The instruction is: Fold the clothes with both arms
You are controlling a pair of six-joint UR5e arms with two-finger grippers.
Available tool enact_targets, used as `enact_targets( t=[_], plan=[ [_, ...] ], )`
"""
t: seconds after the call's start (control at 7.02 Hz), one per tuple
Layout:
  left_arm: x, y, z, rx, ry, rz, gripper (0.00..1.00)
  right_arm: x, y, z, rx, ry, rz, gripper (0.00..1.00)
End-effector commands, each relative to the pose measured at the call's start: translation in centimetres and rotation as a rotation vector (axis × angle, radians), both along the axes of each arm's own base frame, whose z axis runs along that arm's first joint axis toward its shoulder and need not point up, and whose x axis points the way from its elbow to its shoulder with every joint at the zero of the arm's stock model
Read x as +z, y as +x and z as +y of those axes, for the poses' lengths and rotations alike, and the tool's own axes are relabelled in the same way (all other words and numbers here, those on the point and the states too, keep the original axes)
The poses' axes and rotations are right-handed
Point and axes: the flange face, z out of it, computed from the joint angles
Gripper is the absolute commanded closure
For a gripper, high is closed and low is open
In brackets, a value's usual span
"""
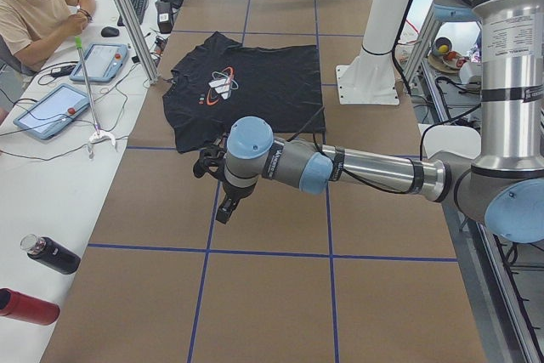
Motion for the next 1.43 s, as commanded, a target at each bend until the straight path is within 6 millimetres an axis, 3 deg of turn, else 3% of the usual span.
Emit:
enact_targets(
  t=[0.0,0.86,1.0,1.14,1.28],
  plan=[
    [0.4,0.1,0.1,-0.001,-0.013,0.002,0.0,0.9,0.0,0.0,0.0,-0.019,0.001,0.0],
    [0.3,0.3,0.0,0.004,0.001,0.001,0.0,0.5,-0.4,0.2,-0.005,-0.024,-0.061,0.0],
    [0.1,0.3,-0.2,0.005,0.07,0.001,0.0,0.5,-1.9,-0.1,-0.033,-0.028,-0.075,0.0],
    [1.8,0.4,-0.3,0.005,0.065,0.001,0.0,0.3,-4.8,-1.5,-0.094,-0.028,-0.076,0.0],
    [2.6,0.4,-0.5,0.005,0.071,0.0,0.0,-0.3,-6.7,-5.5,-0.121,-0.014,-0.079,0.0]
  ],
)
